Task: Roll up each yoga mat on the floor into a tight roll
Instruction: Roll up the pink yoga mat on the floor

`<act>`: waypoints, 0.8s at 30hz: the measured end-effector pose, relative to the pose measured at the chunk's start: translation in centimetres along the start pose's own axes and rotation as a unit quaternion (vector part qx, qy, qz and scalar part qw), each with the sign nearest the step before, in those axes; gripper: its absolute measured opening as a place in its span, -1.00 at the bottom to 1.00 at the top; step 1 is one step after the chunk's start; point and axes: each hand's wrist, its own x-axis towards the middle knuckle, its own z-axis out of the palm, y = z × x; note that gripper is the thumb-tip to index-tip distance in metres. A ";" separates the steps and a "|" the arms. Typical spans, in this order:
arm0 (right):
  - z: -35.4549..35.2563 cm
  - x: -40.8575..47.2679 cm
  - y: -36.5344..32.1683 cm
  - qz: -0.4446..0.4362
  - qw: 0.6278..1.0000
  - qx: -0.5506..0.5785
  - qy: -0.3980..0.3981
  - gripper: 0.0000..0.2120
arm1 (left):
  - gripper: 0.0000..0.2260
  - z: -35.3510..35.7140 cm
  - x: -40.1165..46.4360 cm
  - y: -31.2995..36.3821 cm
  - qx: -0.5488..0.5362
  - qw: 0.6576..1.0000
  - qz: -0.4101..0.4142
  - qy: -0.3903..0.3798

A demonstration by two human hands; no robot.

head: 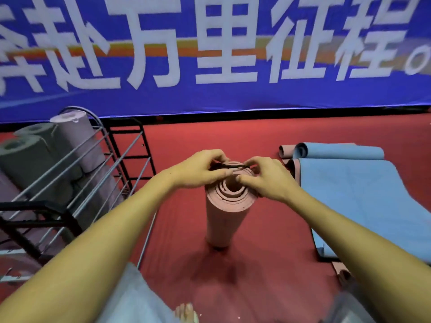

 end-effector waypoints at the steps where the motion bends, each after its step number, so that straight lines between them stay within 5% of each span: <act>1: 0.0 0.1 -0.1 0.012 1.000 0.015 0.005 -0.47 | -0.78 0.1 -0.6 -0.1 -0.015 1.000 -0.015 0.018; 5: 1.0 1.9 -0.6 0.058 0.995 0.076 0.031 -0.66 | -0.43 0.8 -2.2 -0.3 -0.059 0.997 -0.042 0.029; 9: 2.6 3.8 -0.4 0.075 0.989 0.082 0.099 -0.60 | 0.06 0.4 -1.5 -1.9 0.054 0.996 -0.040 0.055; 14: 3.5 4.8 0.4 0.010 0.987 0.080 0.141 -0.67 | -0.52 -0.1 -0.9 -4.1 0.044 0.993 0.013 0.112; 21: 5.1 3.6 0.8 -0.010 0.987 0.089 0.135 -0.82 | -0.56 1.8 -1.4 -6.2 0.049 0.967 0.038 0.248; 24: 6.6 2.9 0.9 -0.024 0.983 0.124 0.137 -0.89 | -0.76 4.4 -1.1 -6.8 0.059 0.946 0.009 0.319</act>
